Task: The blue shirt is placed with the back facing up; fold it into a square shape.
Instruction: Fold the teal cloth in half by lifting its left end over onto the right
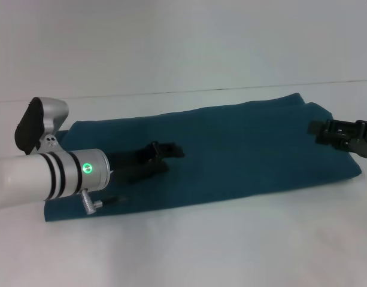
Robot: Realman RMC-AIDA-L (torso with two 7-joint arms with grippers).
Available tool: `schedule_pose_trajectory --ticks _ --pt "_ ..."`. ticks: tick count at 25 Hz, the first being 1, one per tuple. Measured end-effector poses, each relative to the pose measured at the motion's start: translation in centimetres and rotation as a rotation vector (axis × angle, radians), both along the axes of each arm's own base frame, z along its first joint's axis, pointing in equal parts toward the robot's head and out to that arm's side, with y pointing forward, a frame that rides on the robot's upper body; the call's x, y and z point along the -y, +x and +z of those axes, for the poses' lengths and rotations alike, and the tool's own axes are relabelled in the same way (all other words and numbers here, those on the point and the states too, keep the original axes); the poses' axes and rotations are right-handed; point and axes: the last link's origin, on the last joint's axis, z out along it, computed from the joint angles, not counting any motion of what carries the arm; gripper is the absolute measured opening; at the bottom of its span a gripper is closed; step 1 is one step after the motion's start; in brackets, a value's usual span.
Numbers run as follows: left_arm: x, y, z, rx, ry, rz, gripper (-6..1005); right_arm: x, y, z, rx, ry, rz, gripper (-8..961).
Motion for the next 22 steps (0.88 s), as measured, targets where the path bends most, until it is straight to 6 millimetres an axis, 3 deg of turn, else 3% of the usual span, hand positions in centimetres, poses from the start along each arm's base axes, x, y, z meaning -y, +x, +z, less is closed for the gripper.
schedule_pose_trajectory --ticks 11,22 --pt "0.1 -0.9 -1.6 -0.068 -0.003 0.040 567 0.1 0.1 0.0 -0.002 -0.002 -0.006 613" --pt "1.4 -0.8 1.1 0.095 -0.015 0.008 567 0.1 0.2 0.1 -0.003 0.001 -0.009 614"
